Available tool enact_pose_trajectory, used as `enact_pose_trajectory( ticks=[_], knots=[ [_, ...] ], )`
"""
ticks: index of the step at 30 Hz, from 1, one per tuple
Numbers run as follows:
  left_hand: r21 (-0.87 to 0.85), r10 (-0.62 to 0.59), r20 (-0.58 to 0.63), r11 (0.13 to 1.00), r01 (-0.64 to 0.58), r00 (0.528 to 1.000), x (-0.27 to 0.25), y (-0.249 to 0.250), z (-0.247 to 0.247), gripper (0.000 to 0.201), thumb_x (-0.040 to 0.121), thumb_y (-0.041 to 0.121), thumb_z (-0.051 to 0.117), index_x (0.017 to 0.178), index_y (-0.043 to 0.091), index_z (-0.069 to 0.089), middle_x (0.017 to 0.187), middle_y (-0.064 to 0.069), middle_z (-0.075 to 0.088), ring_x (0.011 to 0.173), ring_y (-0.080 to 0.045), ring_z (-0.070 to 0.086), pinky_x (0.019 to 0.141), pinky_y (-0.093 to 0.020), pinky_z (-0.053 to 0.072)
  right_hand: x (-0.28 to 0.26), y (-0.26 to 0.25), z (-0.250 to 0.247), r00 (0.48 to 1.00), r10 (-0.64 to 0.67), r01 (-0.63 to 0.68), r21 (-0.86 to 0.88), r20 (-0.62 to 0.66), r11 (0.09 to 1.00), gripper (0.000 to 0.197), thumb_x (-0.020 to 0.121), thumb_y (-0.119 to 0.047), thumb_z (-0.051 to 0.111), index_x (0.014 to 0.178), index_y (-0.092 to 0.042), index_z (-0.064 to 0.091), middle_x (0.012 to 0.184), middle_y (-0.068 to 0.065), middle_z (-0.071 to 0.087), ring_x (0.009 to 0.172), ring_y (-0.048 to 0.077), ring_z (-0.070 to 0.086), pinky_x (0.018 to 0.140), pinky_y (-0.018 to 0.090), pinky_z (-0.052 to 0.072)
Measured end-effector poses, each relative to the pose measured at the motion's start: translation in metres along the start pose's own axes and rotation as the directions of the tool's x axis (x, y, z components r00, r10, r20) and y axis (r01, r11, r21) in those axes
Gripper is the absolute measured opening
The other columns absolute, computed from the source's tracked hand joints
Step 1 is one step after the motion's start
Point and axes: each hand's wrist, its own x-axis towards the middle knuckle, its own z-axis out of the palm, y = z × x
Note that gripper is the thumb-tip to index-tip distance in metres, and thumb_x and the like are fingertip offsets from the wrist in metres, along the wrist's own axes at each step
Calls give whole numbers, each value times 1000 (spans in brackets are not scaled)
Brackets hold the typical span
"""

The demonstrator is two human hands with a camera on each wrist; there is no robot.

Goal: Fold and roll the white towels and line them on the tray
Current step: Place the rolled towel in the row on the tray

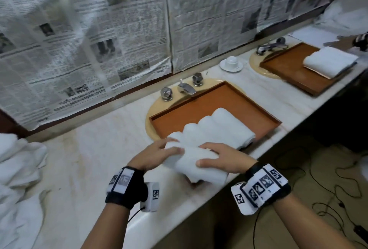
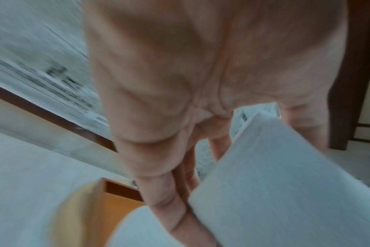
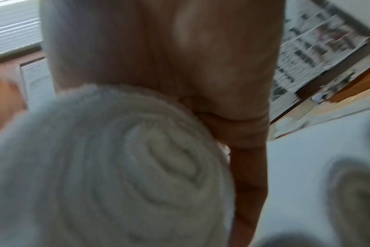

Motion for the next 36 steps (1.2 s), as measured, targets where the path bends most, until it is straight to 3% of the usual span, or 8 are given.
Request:
enact_pose_trajectory(
  ticks=[2,6,10,16,19,28,32,36],
  knots=[
    [0,114,-12,994,-114,993,38,31,15,20,88,46,70,106,39,71,114,23,67,106,3,59,91,-23,45,-3,24,-36,995,-19,26,72,-98,997,59,73,-64,72,126,-42,56,123,-22,59,113,-1,54,100,26,44],
    [67,223,21,972,-224,975,123,87,44,23,92,51,62,112,43,69,116,33,61,112,6,54,98,-26,43,3,71,-109,972,-16,59,179,-235,982,57,80,-48,76,132,-35,58,127,-19,59,117,-1,54,100,23,43],
    [40,231,52,972,-233,972,202,129,74,27,94,44,64,119,34,67,120,21,61,110,-2,58,87,-20,51,25,113,-165,938,-1,93,249,-347,964,47,85,-35,76,129,-29,63,124,-17,65,114,-2,58,98,25,45],
    [243,137,114,956,-162,984,294,129,98,31,93,48,63,121,36,65,127,14,58,121,-12,53,108,-37,41,63,170,-190,924,150,-35,313,-352,949,59,83,-43,75,136,-25,59,131,-13,61,115,2,57,98,25,46],
    [299,68,173,947,-118,983,312,129,107,37,96,46,59,130,32,60,130,10,55,122,-15,51,103,-30,41,74,190,-186,919,173,-65,296,-354,953,66,76,-58,71,135,-29,59,129,-17,63,117,2,57,106,36,44],
    [542,-28,255,832,-119,967,327,130,116,40,100,46,51,137,32,52,136,1,56,111,-14,50,94,-26,34,79,205,-168,910,209,-180,114,-357,977,67,80,-70,51,135,-33,52,125,-13,61,114,10,55,100,39,46],
    [571,-33,259,811,-126,965,325,130,115,43,101,48,48,141,33,49,142,2,53,123,-17,50,99,-27,33,77,198,-166,909,220,-200,94,-354,975,46,87,-57,58,125,-30,58,108,-12,65,99,11,60,89,37,51],
    [585,-36,268,800,-133,963,322,128,117,45,102,48,46,145,35,46,143,0,53,125,-20,50,100,-28,33,73,201,-167,896,237,-225,76,-375,971,51,80,-61,63,119,-28,61,105,-13,66,96,10,60,85,35,52]
  ],
)
